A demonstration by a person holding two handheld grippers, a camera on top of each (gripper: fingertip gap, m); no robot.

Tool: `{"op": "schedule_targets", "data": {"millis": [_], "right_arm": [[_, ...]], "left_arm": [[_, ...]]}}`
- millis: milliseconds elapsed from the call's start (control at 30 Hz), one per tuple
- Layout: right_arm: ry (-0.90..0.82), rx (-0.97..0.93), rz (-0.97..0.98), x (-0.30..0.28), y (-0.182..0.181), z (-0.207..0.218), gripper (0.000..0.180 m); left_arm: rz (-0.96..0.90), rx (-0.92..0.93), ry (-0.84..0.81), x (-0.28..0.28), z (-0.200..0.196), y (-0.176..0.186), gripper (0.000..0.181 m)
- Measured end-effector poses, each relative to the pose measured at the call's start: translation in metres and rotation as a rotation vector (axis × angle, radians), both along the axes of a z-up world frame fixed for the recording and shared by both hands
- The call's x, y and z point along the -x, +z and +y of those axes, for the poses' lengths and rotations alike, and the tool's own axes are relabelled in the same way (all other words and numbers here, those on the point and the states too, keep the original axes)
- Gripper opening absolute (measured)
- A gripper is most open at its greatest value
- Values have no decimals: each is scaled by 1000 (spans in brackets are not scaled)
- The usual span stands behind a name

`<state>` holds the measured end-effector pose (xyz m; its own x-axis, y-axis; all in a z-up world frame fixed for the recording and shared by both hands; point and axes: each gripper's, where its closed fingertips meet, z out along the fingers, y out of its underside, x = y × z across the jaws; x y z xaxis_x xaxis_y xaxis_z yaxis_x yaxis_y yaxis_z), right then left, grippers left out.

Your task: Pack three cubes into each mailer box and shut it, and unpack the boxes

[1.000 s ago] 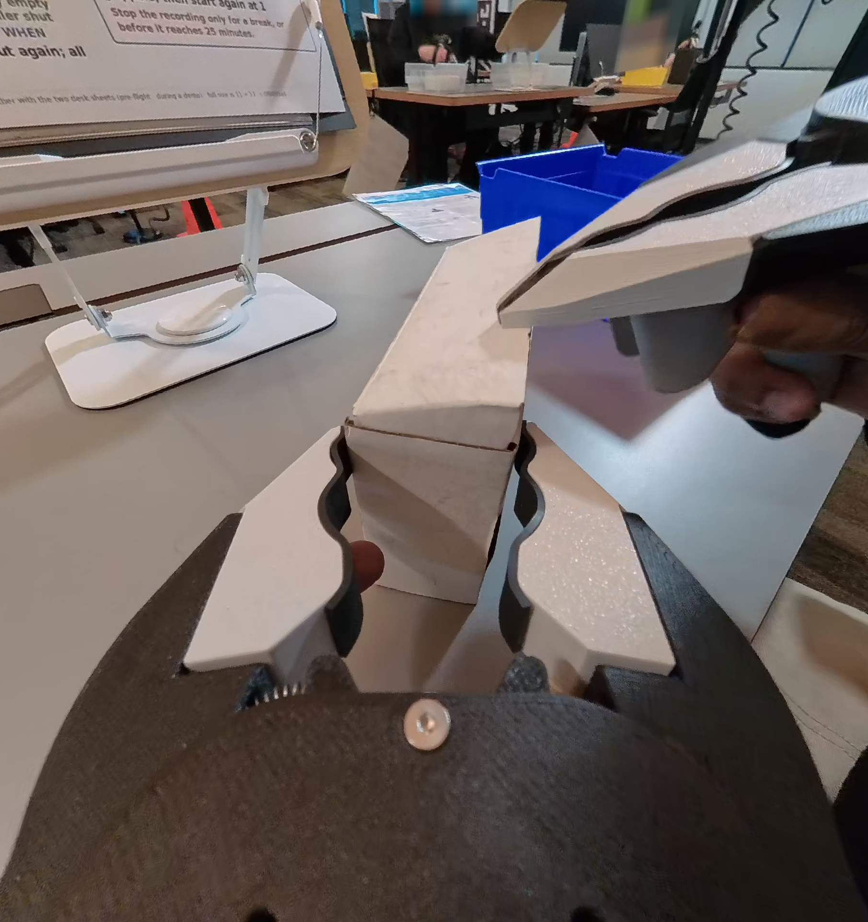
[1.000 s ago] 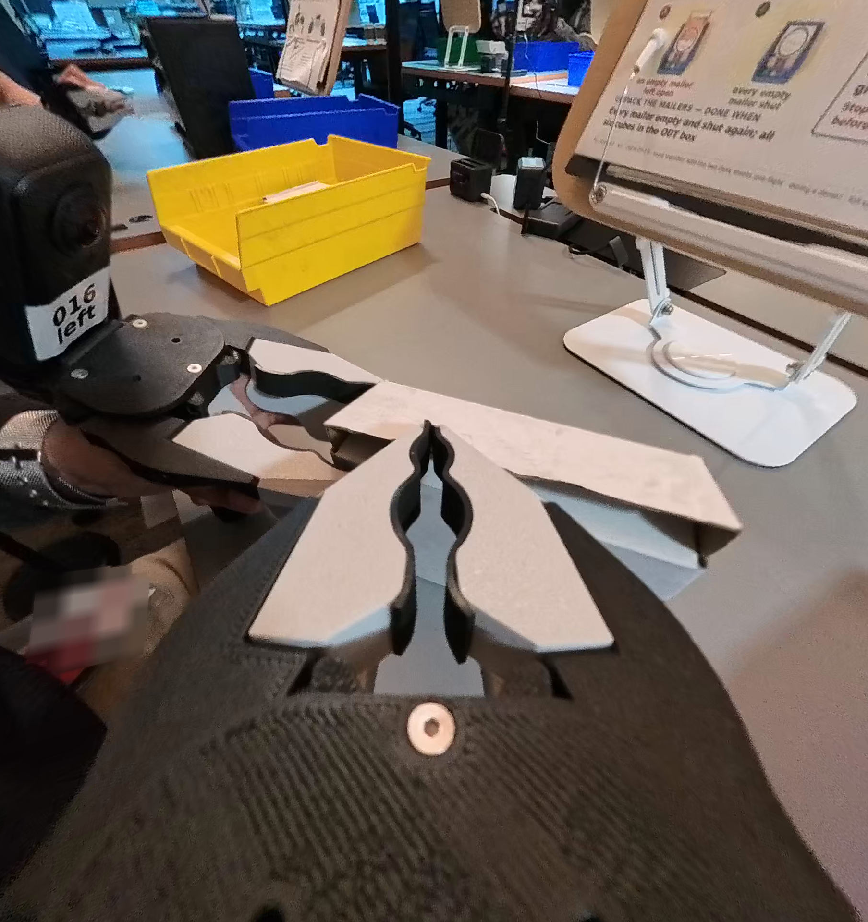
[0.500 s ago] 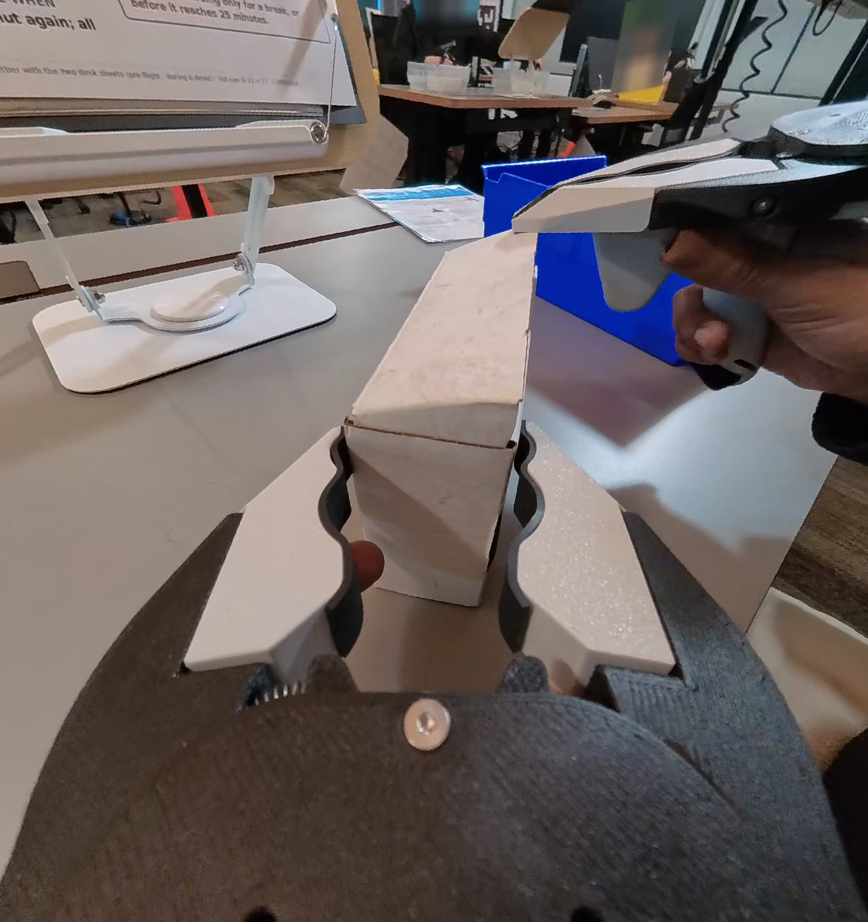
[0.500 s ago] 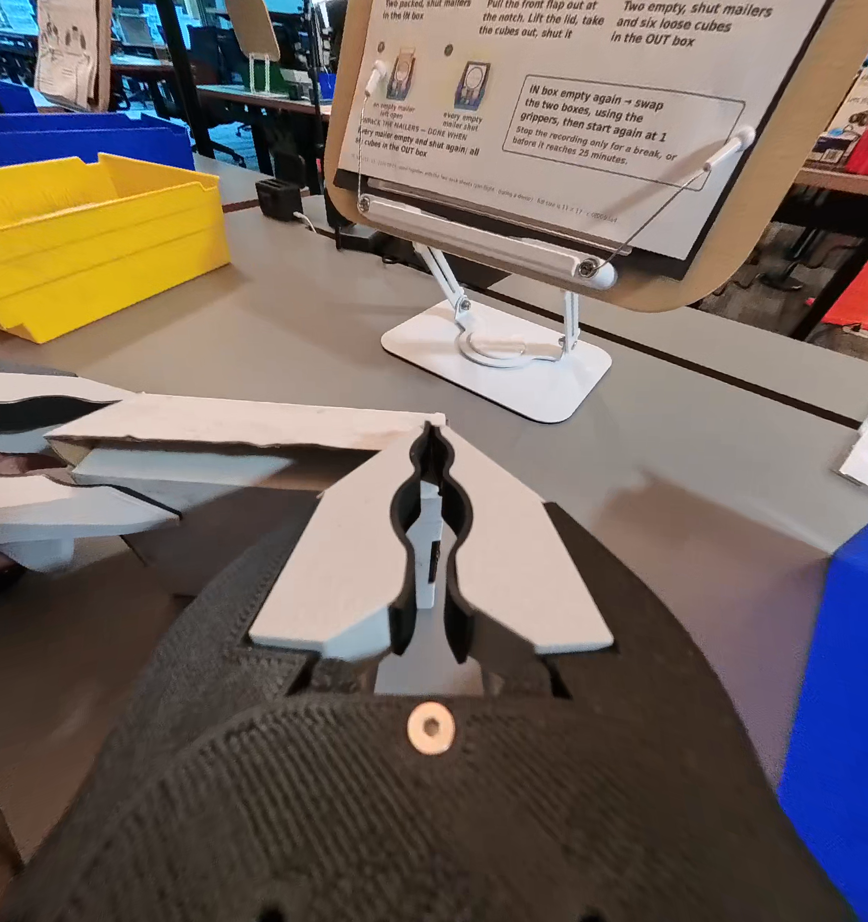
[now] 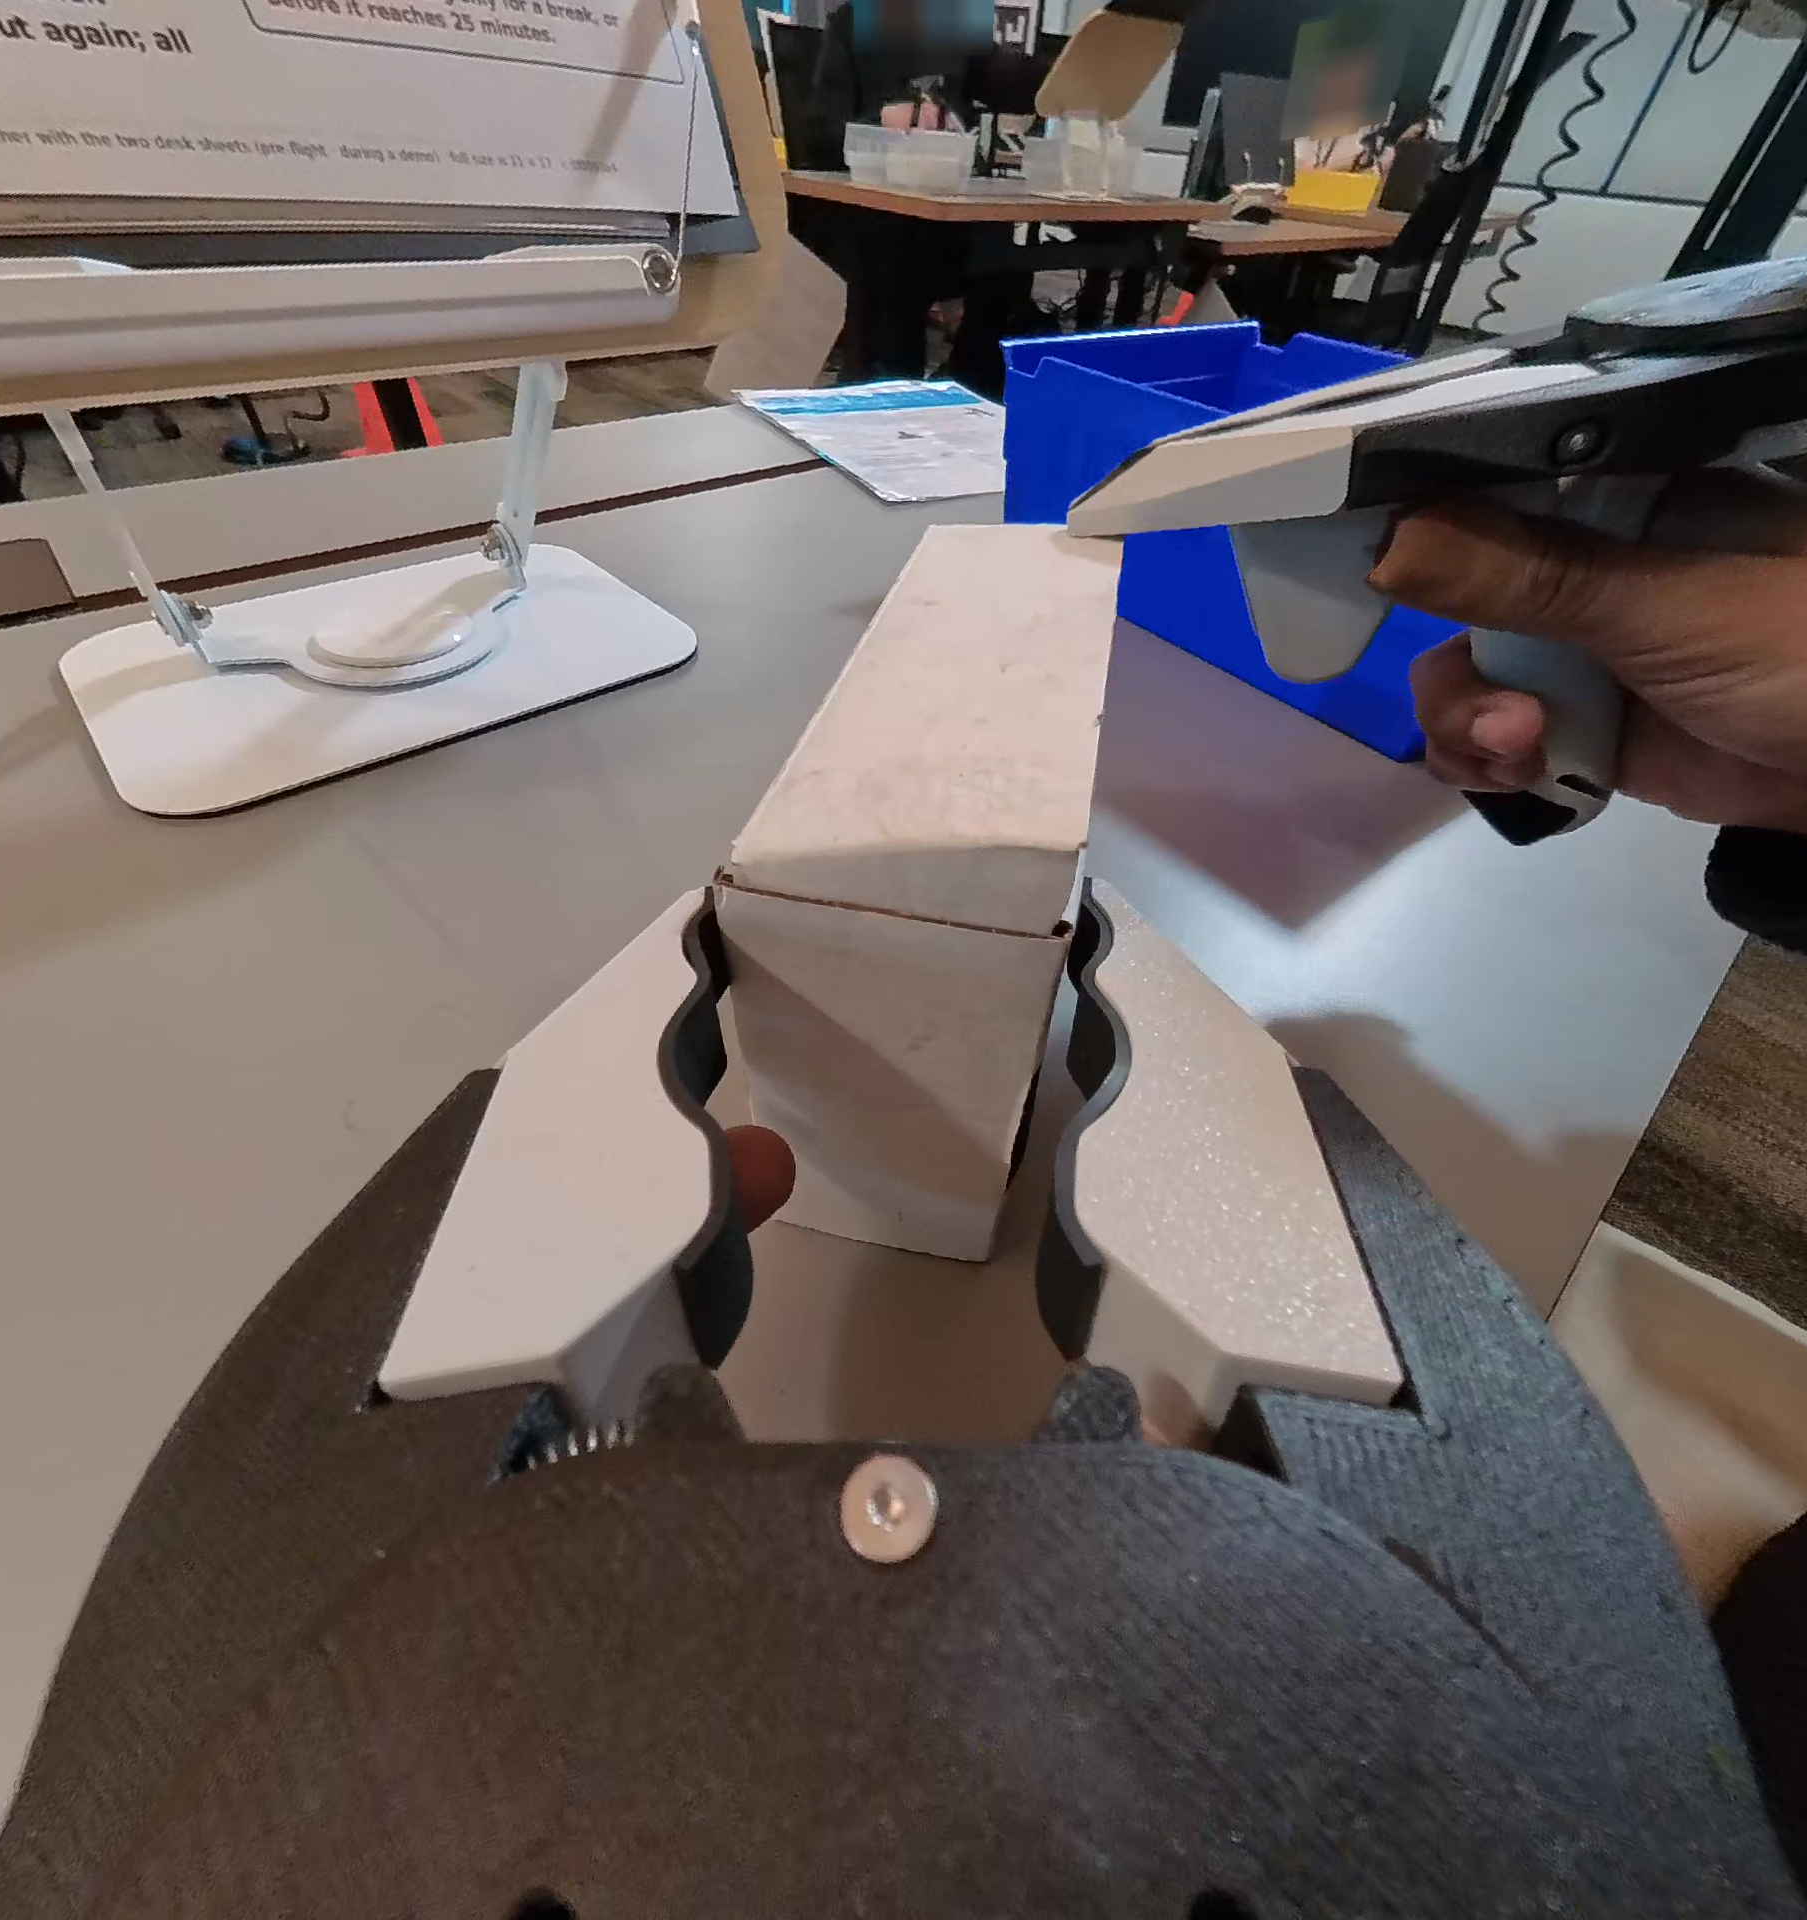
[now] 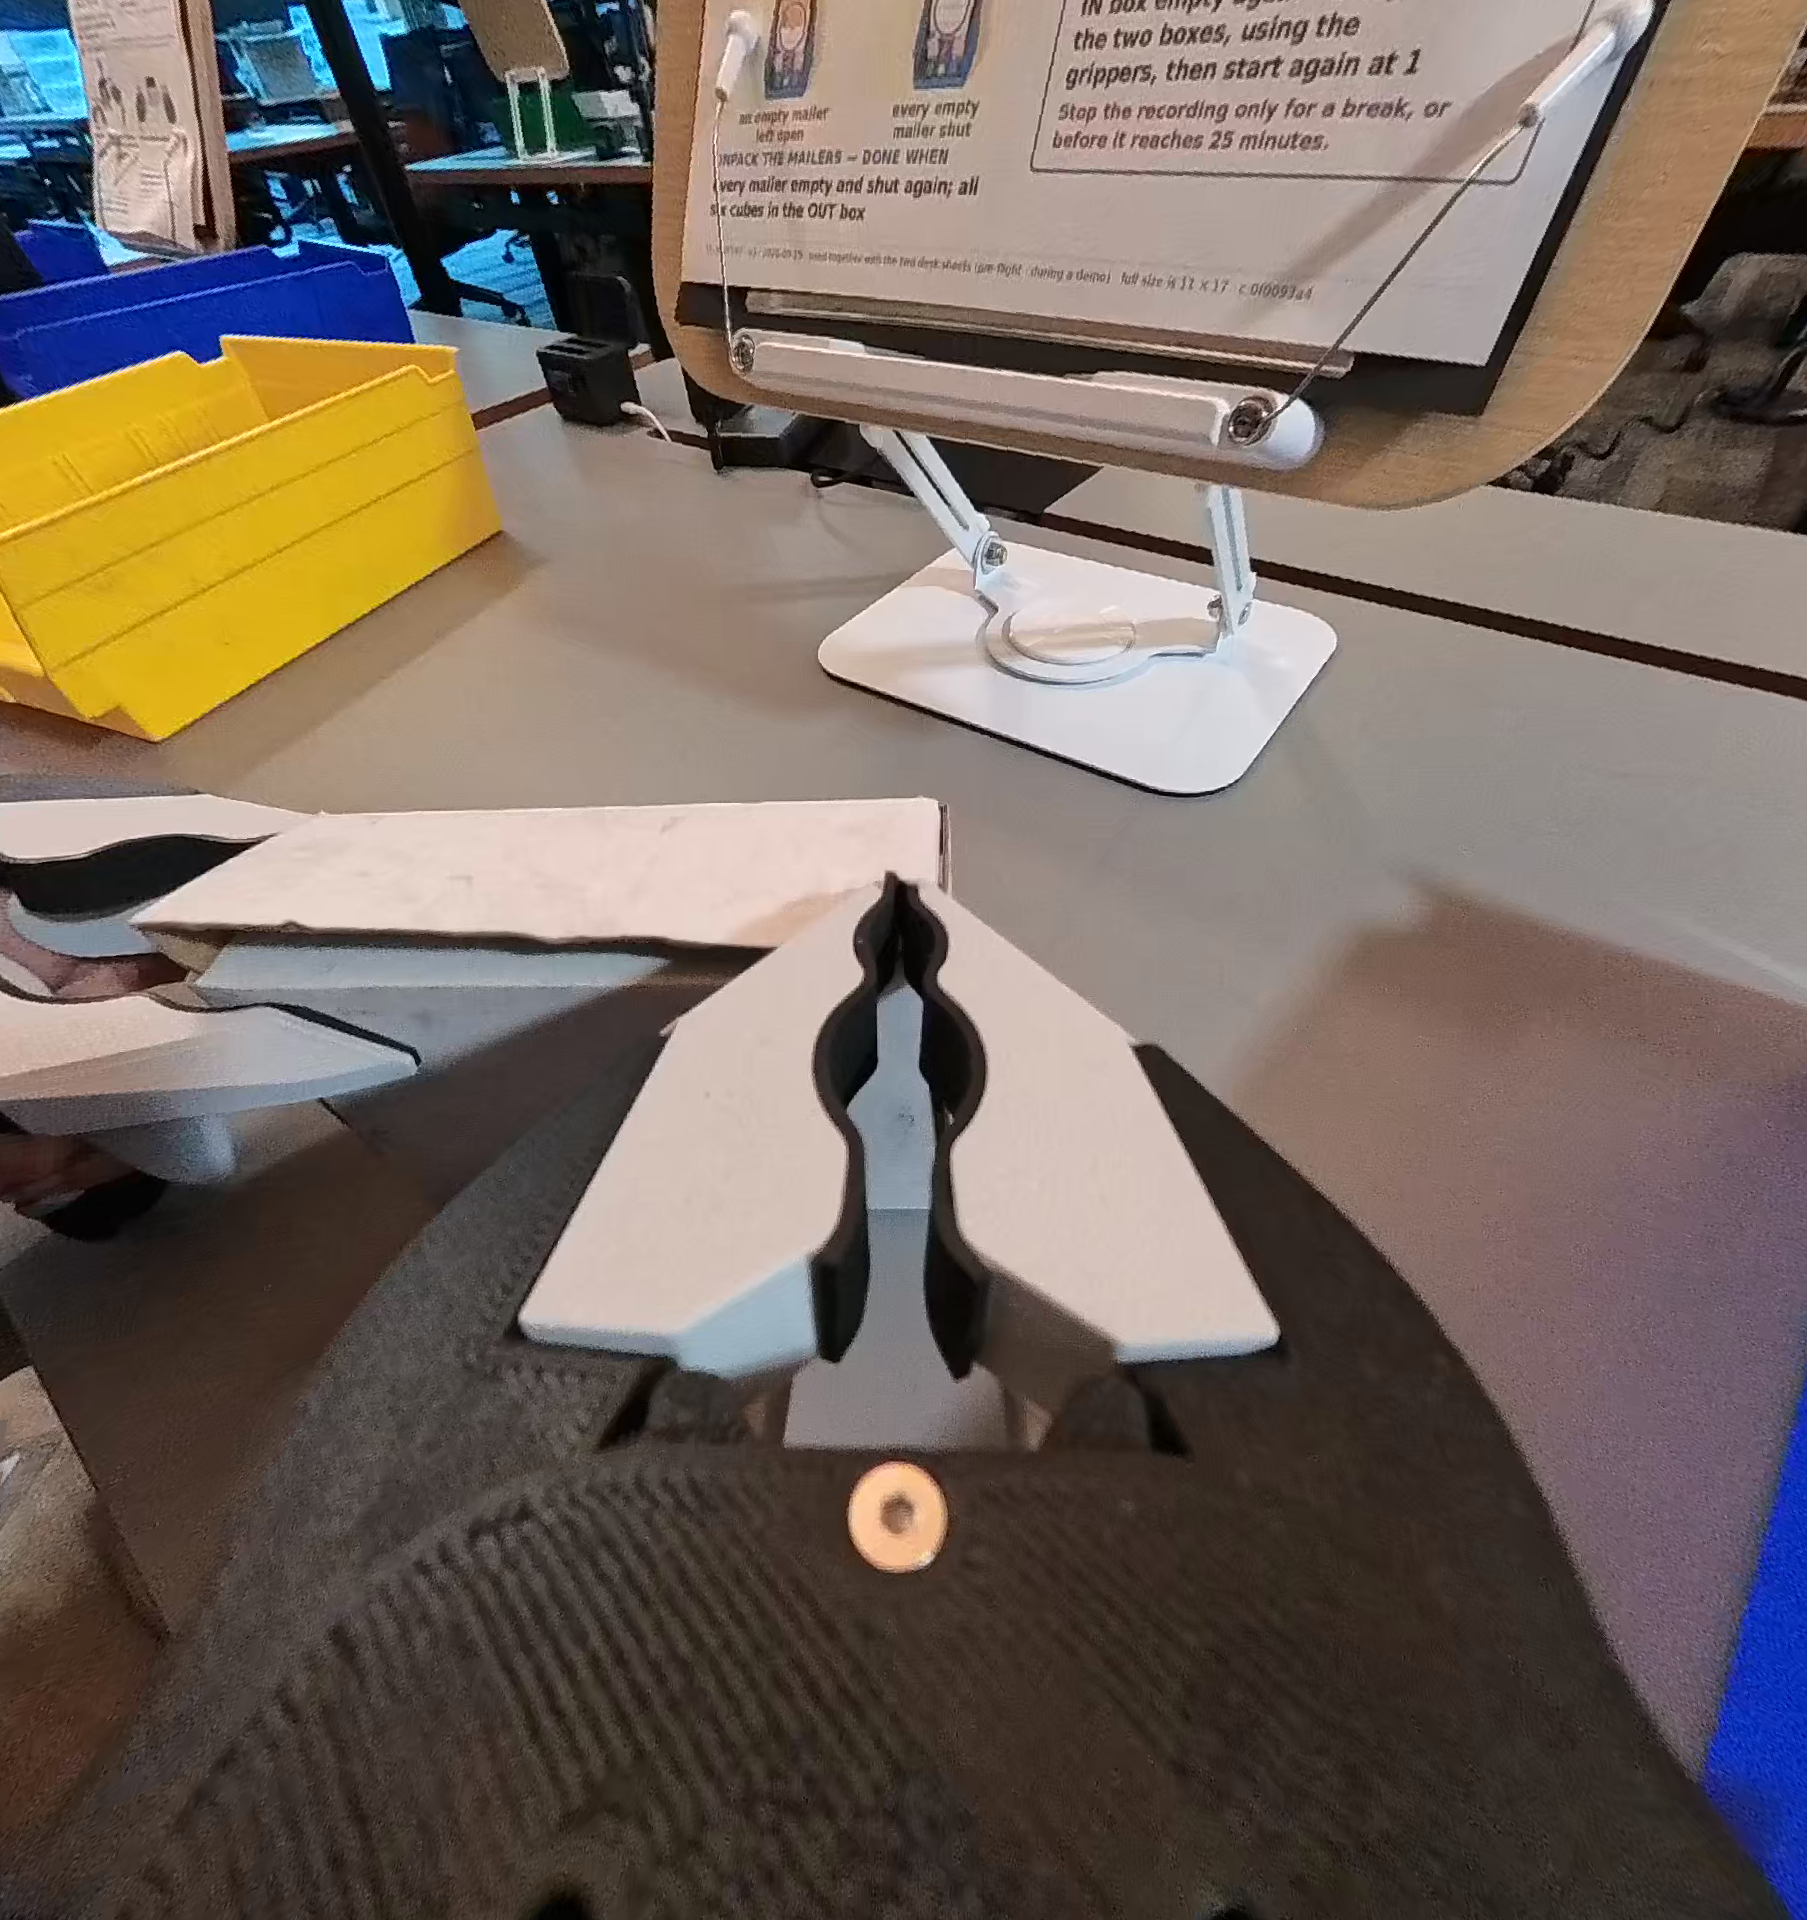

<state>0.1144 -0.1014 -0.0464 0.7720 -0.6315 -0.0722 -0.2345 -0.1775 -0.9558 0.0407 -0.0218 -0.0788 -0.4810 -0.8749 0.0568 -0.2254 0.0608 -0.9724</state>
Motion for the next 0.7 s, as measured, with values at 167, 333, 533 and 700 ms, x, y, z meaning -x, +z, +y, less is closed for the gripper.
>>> {"op": "schedule_targets", "data": {"millis": [167, 333, 533, 700], "right_arm": [[-7, 75, -36, 1, -3, 0, 0], [-1, 77, -67, 1, -3, 1, 0], [2, 63, -100, 1, -2, 1, 0], [5, 66, -107, 1, -2, 1, 0]], "left_arm": [[5, 12, -6, 0, 0, 0, 63], [24, 154, -91, 9, -9, 7, 91], [97, 562, -7, -1, 12, 30, 88], [203, 623, 39, -6, 20, 12, 72]]}}
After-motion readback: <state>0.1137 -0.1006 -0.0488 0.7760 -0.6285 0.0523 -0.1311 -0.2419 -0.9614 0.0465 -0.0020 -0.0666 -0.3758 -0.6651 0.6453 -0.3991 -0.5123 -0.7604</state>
